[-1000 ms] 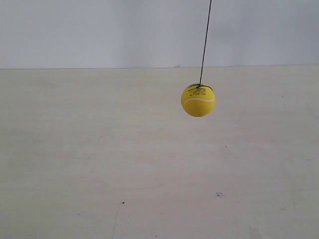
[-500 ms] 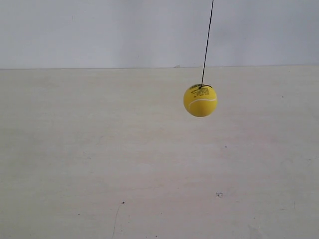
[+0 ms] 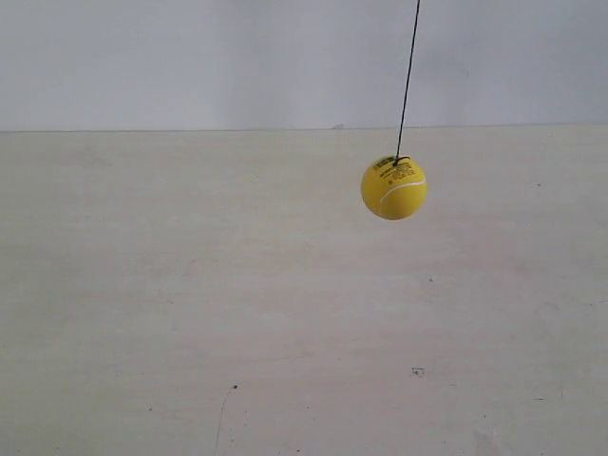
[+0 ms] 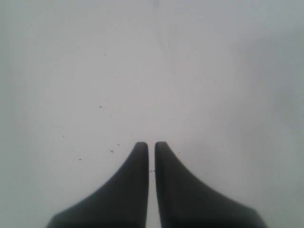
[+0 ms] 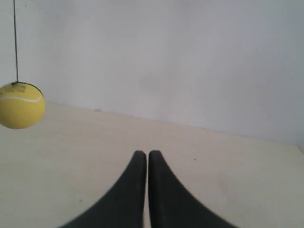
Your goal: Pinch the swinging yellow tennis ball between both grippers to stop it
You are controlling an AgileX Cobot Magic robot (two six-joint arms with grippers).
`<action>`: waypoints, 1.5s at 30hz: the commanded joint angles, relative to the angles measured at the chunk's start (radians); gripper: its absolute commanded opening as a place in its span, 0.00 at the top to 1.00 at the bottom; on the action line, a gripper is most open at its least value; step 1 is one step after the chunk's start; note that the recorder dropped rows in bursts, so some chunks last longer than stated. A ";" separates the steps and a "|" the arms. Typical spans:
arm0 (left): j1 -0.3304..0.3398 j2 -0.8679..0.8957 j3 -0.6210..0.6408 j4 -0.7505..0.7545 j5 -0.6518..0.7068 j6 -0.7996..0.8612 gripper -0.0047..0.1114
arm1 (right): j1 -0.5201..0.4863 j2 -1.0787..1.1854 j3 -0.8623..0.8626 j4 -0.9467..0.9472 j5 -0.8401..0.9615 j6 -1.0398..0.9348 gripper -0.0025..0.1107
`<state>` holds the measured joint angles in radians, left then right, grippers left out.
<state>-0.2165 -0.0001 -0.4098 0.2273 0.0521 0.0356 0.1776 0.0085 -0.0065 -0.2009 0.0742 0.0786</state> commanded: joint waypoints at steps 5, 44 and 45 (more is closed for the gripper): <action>-0.004 0.000 0.007 -0.010 0.005 -0.013 0.92 | -0.020 -0.009 0.007 0.020 0.266 -0.014 0.98; -0.004 0.001 0.024 -0.006 0.005 -0.002 0.92 | -0.018 -0.009 0.007 0.011 0.200 -0.005 0.98; -0.002 0.001 0.034 -0.006 0.003 0.022 0.92 | -0.018 -0.009 0.007 0.011 0.200 -0.005 0.98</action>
<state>-0.2165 -0.0001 -0.4001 0.2273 0.0521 0.0356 0.1620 0.0062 0.0002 -0.1787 0.2979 0.0798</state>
